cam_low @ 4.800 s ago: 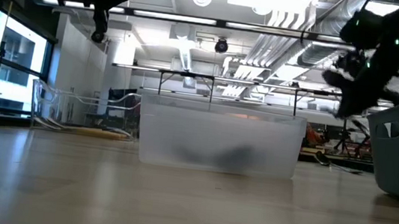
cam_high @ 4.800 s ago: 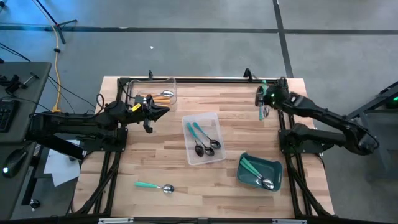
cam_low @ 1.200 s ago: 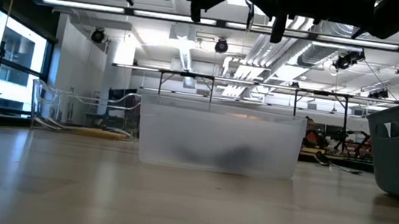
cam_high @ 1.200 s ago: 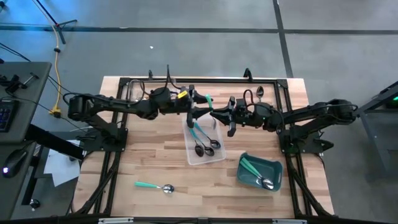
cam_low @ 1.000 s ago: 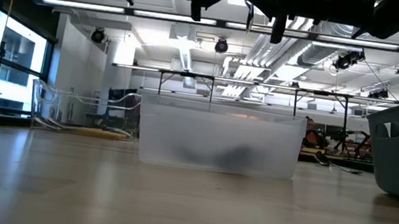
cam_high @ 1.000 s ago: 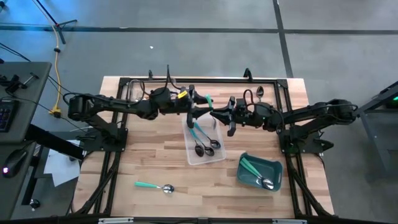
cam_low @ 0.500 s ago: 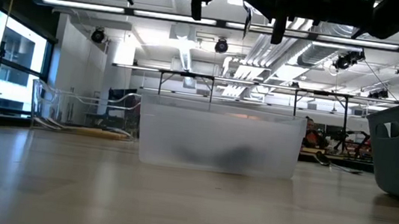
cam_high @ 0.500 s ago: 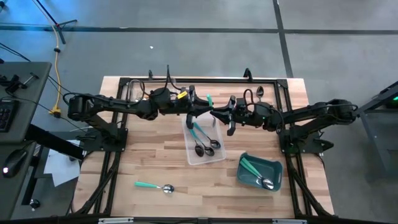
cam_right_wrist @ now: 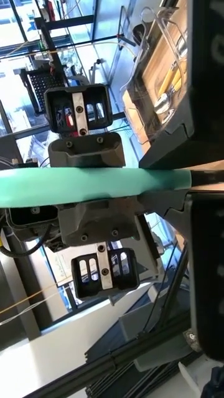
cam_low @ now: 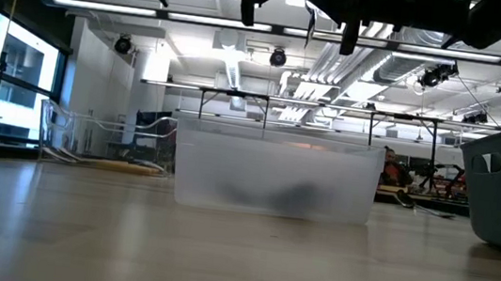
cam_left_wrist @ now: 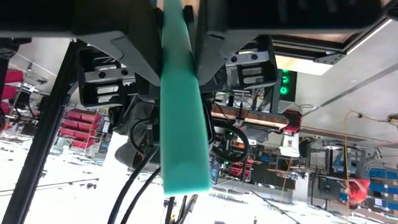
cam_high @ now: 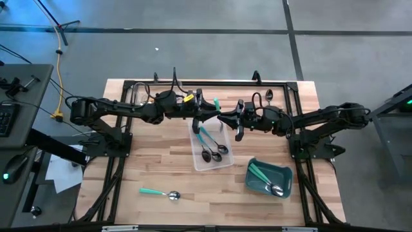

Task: Sort silverware by color (type)
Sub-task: Put the light blue spoon into the blue bin

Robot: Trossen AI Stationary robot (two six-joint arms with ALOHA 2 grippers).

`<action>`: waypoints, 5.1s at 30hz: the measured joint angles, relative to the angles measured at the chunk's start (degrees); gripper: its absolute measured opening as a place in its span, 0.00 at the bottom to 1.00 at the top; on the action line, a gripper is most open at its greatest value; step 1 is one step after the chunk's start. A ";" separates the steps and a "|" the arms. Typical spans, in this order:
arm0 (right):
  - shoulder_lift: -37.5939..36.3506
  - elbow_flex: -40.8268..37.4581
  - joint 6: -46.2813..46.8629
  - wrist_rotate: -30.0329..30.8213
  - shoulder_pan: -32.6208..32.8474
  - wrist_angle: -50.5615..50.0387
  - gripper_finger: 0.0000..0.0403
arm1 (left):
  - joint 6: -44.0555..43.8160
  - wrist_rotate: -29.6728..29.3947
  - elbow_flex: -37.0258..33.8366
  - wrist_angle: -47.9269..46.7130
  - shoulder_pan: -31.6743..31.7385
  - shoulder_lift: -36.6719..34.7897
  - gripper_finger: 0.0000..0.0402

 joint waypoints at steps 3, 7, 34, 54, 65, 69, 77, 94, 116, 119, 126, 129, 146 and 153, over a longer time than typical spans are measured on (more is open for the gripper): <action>0.00 0.02 0.44 -0.08 0.00 -0.32 0.05 | 0.28 0.11 0.00 -0.17 -0.02 0.02 0.27; 0.00 0.02 0.62 -0.11 0.02 -0.30 0.05 | 0.36 0.28 0.00 -0.09 -0.02 0.02 0.39; -21.25 0.02 -4.34 0.83 -3.76 -27.93 0.06 | -5.55 1.94 -22.79 -13.10 5.42 -33.12 0.43; -21.35 0.03 -3.90 0.12 -5.27 -28.08 0.06 | -4.10 1.31 -30.14 -13.60 5.35 -44.48 0.00; -21.31 0.02 6.69 -8.48 1.03 -35.60 0.05 | -3.99 0.20 -30.14 -17.11 5.38 -44.44 0.00; -21.31 0.02 14.62 -8.39 9.47 -42.89 0.05 | -4.01 0.18 -30.14 -17.76 5.38 -44.44 0.00; -21.31 0.02 35.76 -7.18 27.13 -58.66 0.05 | -5.47 0.15 -30.16 -18.12 5.40 -44.46 0.00; -13.90 7.50 51.97 -1.30 42.26 -89.63 0.05 | -5.50 -0.02 -30.16 -19.14 5.55 -44.46 0.00; 3.26 7.52 62.15 -0.72 42.14 -87.93 0.05 | -5.56 -0.04 -30.16 -19.43 5.55 -44.46 0.00; 5.14 7.52 62.73 -0.76 42.14 -87.62 0.05 | -5.56 -0.07 -30.15 -19.44 5.55 -44.45 0.00; 8.27 7.55 63.52 -0.69 42.14 -86.73 0.09 | -6.04 -0.13 -30.14 -19.43 5.55 -44.44 0.00; 8.55 7.61 63.53 -0.66 42.14 -86.72 0.10 | -6.09 -0.17 -30.16 -19.43 5.55 -44.45 0.00; 8.61 7.58 63.03 -0.79 42.14 -86.83 0.11 | -6.06 -2.91 -30.14 -19.43 5.55 -44.44 0.00; 8.76 7.48 63.00 -1.13 42.16 -86.59 0.20 | -6.06 -2.91 -30.16 -19.43 5.55 -44.44 0.00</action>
